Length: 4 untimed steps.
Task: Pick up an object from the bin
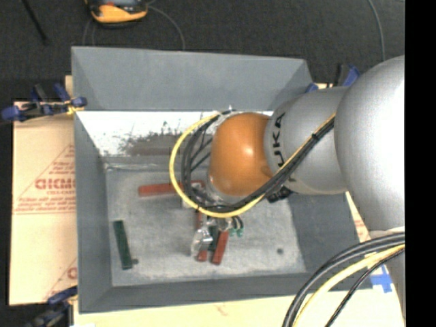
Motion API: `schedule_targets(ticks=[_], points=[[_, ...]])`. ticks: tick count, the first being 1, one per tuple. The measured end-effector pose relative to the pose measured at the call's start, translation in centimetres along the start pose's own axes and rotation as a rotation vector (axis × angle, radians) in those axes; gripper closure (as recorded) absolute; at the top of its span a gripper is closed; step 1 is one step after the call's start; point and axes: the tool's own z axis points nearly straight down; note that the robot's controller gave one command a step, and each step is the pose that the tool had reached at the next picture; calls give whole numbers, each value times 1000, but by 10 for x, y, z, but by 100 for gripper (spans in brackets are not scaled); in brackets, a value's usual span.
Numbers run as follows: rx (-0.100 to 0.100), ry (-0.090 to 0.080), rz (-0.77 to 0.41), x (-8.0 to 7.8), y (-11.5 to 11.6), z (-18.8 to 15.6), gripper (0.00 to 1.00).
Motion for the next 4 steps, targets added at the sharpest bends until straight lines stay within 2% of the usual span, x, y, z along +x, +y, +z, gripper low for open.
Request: schedule_targets(ticks=[1, 2, 3, 4], points=[[0, 0, 1, 0, 0, 0, 0], [-8, 15, -398, -1, -53, 11, 100], [-2, -27, -394, -9, -53, 10, 0], [-2, -26, -392, -9, -54, 10, 0]])
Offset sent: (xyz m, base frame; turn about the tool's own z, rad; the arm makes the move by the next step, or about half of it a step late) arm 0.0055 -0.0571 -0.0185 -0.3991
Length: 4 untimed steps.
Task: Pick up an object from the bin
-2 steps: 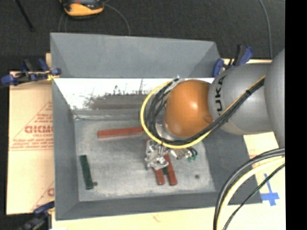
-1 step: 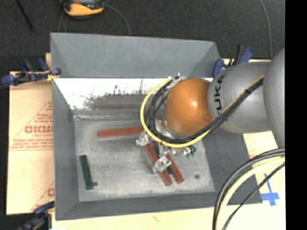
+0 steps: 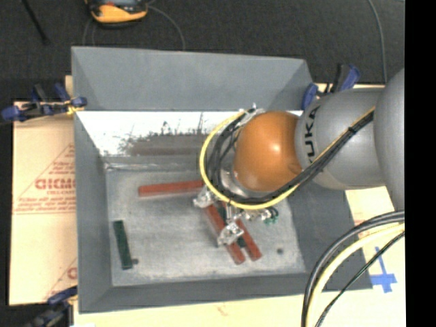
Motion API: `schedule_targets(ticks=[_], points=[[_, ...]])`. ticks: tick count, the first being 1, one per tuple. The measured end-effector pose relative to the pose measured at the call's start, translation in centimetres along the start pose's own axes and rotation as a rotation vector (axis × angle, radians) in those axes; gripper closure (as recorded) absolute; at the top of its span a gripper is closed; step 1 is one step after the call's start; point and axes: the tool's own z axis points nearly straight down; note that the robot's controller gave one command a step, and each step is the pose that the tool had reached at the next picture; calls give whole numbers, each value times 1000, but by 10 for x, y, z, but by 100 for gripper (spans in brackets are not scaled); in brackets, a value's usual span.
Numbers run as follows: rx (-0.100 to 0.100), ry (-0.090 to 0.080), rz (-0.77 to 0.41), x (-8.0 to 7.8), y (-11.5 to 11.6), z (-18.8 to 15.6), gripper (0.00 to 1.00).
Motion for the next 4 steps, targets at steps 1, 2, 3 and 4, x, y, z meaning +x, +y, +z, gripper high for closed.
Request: schedule_targets(ticks=[1, 2, 3, 4], points=[[-2, 21, -97, -60, -96, -9, 100], [-3, 22, -95, -60, -95, -9, 0], [-3, 22, -95, -60, -95, -9, 0], [-4, 25, -77, -84, -37, -56, 0]])
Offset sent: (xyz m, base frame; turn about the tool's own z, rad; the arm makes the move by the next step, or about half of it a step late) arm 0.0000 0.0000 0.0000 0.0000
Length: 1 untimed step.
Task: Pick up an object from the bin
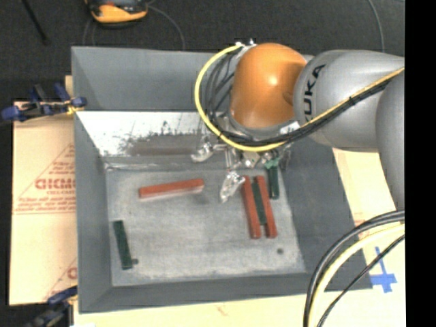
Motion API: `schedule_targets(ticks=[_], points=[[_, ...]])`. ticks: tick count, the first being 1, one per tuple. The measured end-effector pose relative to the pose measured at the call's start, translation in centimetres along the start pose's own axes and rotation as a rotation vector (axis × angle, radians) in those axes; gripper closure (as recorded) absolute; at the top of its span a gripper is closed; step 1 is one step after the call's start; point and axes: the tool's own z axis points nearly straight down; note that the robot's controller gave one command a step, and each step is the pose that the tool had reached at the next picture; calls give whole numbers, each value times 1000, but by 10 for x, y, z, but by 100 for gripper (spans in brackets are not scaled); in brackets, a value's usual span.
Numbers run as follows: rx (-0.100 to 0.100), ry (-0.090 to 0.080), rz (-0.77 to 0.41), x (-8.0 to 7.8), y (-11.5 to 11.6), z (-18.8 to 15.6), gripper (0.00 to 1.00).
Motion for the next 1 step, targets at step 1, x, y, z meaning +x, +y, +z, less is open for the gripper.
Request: schedule_targets(ticks=[1], points=[[2, 3, -48, -16, 20, 56, 100]])
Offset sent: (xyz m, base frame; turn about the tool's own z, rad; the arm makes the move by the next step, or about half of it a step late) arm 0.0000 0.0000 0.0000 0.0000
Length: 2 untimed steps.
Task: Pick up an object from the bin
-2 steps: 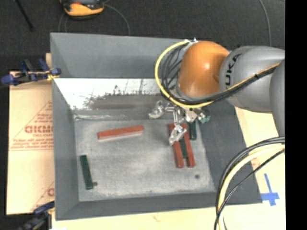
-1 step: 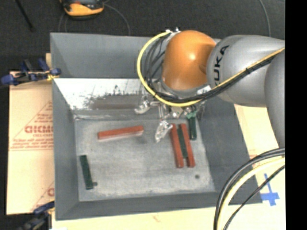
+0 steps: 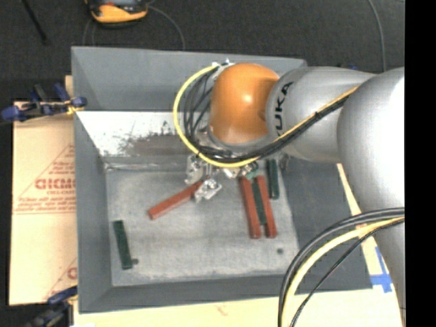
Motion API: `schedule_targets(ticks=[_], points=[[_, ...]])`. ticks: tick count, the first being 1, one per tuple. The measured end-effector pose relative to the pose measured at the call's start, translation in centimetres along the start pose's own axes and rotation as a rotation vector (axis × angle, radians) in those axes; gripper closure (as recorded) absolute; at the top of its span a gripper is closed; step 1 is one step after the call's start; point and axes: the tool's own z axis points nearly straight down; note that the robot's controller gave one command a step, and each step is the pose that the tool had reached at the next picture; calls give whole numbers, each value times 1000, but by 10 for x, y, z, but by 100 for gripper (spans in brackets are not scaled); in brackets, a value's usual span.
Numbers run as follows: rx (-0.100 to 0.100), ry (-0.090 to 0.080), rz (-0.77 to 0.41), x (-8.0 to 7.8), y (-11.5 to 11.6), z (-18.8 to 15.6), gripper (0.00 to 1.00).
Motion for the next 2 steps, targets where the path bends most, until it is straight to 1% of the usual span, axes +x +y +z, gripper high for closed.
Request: schedule_targets(ticks=[1, 2], points=[[0, -1, 1, 0, 0, 0, 100], [0, -6, 64, 4, -23, -202, 100]])
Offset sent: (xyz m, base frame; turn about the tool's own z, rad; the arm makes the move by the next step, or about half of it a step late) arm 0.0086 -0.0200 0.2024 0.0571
